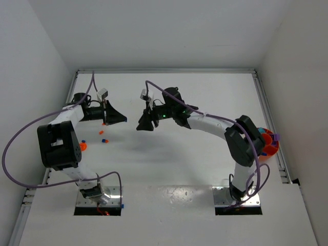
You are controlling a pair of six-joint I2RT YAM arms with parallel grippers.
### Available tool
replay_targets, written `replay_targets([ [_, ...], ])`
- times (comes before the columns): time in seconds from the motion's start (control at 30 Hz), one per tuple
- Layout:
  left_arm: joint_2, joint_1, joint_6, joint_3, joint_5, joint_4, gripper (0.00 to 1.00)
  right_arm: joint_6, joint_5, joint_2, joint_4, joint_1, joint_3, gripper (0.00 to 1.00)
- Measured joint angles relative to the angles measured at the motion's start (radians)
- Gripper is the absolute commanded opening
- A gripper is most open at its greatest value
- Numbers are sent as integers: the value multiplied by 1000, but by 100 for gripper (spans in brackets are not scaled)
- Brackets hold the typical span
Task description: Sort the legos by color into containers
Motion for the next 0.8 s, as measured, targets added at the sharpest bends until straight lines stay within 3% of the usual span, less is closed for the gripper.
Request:
replay_targets([
  [0.17,-23,1,11,-56,55,3,0,-56,-84,8,103,38,-16,47],
  [0.47,-75,-43,18,-69,93,12,0,-164,-98,6,188,58,-77,47],
  [0.8,-118,-66,11,-116,93,24,0,-240,45,-35,222,92,-100,47],
])
